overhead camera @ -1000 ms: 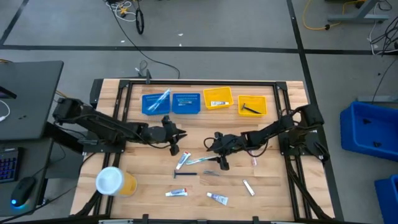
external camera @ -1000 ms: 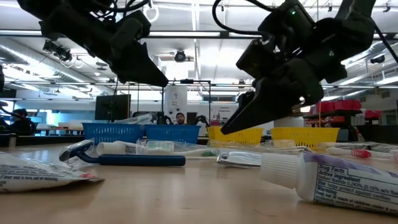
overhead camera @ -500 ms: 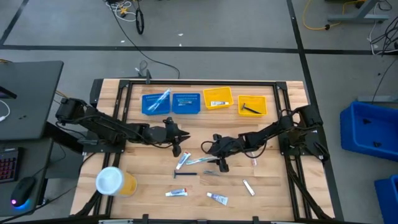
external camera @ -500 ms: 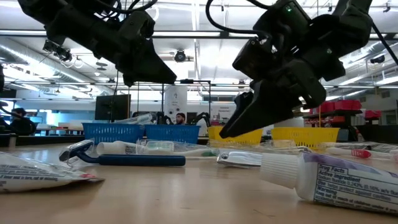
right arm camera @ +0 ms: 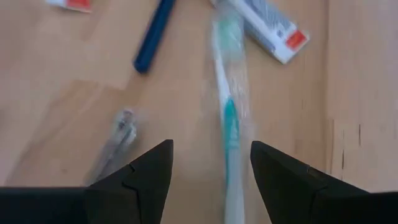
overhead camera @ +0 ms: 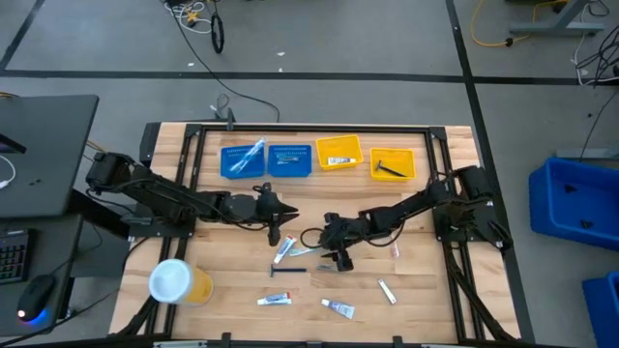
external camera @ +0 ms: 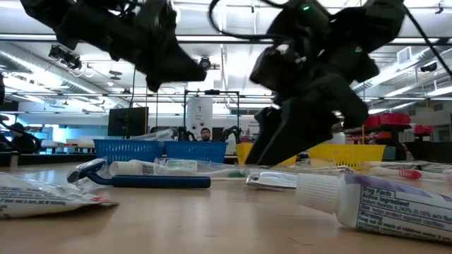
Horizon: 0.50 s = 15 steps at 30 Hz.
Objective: Pick & Place Travel size toiletries
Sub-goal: Put the silver nail cutter into the right blue bin
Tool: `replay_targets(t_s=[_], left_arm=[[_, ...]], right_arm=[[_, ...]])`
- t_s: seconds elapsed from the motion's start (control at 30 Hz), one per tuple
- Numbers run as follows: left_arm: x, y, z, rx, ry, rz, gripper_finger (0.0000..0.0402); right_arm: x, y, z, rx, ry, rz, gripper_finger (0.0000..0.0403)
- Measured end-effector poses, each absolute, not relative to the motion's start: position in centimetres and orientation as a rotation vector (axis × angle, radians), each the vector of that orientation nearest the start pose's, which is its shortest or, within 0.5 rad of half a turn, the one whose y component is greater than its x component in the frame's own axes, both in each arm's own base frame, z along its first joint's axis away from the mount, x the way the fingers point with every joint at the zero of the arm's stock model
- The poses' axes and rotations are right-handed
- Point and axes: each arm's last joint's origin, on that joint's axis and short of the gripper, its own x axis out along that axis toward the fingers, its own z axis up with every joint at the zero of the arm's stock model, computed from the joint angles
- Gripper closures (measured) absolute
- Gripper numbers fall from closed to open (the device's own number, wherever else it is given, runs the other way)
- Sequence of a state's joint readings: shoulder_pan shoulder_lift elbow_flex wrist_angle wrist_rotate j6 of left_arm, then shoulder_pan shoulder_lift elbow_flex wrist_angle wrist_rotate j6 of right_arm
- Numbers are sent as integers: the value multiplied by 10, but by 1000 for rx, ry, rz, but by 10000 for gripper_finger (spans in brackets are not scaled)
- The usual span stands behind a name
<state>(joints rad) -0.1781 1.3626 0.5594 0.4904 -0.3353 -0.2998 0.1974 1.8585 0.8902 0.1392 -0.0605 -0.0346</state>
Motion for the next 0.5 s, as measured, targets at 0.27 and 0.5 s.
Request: replay_targets(t_s=[0.27, 0.5], left_arm=[[253, -37, 219, -161, 236, 207, 330], [250, -40, 208, -232, 340, 200, 330]], right_arm=[[354, 72, 126, -139, 900, 270, 190], [355, 72, 128, -153, 898, 243, 183]])
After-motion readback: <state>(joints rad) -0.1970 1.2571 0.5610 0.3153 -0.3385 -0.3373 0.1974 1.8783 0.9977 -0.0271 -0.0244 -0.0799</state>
